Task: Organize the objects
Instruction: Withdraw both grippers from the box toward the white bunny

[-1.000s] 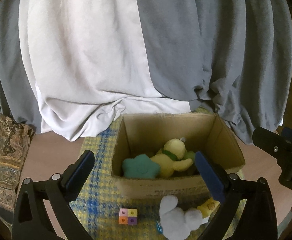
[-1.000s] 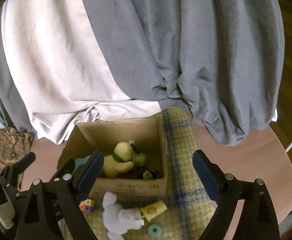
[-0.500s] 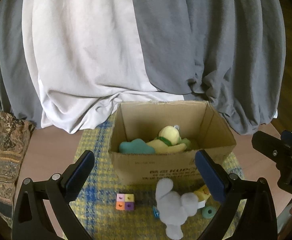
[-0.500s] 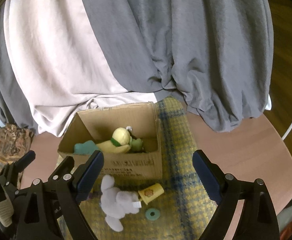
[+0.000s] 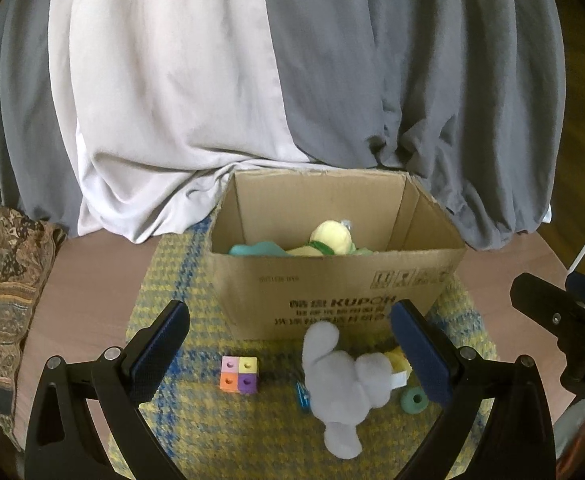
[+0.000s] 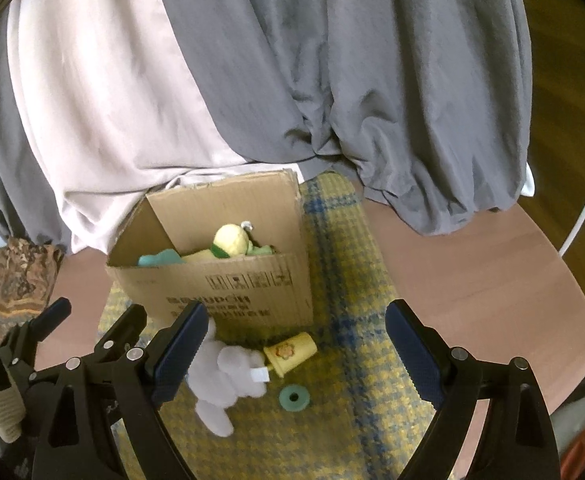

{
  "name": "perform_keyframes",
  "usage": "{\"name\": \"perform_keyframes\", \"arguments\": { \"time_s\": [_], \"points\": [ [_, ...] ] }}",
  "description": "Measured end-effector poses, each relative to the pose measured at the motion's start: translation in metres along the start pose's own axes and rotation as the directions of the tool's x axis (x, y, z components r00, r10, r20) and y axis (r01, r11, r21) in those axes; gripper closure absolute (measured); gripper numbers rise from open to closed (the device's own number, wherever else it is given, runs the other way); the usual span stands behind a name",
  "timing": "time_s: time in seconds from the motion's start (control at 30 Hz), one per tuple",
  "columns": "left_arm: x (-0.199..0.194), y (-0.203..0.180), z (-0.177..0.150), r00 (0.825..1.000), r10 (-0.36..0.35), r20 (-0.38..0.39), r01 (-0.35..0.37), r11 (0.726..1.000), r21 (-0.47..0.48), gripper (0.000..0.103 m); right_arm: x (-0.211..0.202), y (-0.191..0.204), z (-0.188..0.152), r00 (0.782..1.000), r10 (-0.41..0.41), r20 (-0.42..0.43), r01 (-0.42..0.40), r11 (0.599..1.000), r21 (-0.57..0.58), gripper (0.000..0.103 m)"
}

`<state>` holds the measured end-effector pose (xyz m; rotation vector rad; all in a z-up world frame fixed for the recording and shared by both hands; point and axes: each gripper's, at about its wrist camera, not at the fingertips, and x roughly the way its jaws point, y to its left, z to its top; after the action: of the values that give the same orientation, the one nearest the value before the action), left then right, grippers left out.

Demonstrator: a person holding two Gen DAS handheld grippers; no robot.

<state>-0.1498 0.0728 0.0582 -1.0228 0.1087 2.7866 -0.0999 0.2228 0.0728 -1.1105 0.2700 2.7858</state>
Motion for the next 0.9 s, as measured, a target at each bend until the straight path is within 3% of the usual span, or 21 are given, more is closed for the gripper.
{"name": "perform_keyframes", "arguments": {
  "time_s": [0.3, 0.9],
  "points": [
    [0.007, -0.005, -0.019, 1.0, -0.003, -0.019, 0.003, 1.0, 0.015, 0.0, 0.008, -0.008, -0.021, 1.0, -0.011, -0.025, 0.012, 1.0, 0.015, 0.013],
    [0.057, -0.039, -0.067, 0.991, -0.033, -0.133, 0.042, 0.997, 0.064, 0.0, 0.037, -0.04, -0.063, 0.992, -0.08, -0.094, 0.085, 0.995, 0.058, 0.013]
  ]
}}
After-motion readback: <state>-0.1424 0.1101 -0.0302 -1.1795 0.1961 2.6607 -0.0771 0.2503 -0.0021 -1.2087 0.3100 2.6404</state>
